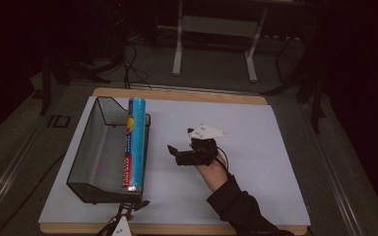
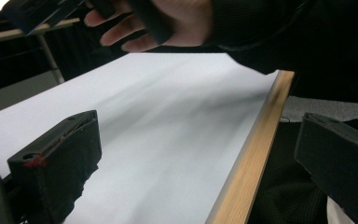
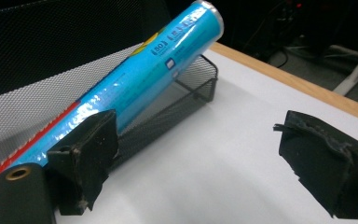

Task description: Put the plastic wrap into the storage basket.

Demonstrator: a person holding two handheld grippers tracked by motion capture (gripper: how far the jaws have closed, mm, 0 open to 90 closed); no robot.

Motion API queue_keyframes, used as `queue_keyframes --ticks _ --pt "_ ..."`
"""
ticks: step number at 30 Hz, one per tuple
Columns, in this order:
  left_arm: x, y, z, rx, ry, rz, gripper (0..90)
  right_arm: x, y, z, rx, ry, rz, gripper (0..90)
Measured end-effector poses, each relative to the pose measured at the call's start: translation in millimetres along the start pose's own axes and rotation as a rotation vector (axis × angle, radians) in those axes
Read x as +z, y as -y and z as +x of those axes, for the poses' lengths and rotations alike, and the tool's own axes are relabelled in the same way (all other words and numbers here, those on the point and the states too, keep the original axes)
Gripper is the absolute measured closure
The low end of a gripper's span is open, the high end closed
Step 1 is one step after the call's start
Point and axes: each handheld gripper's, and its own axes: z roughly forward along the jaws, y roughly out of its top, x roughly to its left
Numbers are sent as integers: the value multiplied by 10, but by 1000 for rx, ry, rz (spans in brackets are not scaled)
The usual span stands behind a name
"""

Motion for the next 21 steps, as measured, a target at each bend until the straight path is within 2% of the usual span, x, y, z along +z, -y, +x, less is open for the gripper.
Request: queue_keyframes --ticks 4,12,18,19,21 --pt "0 -2 -5 1 0 0 7 -131 91 -25 -20 20 4 118" --pt "7 -5 -12 2 4 3 7 -333 313 -130 -16 50 16 126" --pt "8 -5 -13 -4 4 -3 7 -496 452 -227 12 72 9 126" --pt "11 -5 -14 1 6 2 7 -571 516 -269 24 90 10 126" --pt "15 -7 -19 3 7 2 7 -629 577 -306 48 88 9 126"
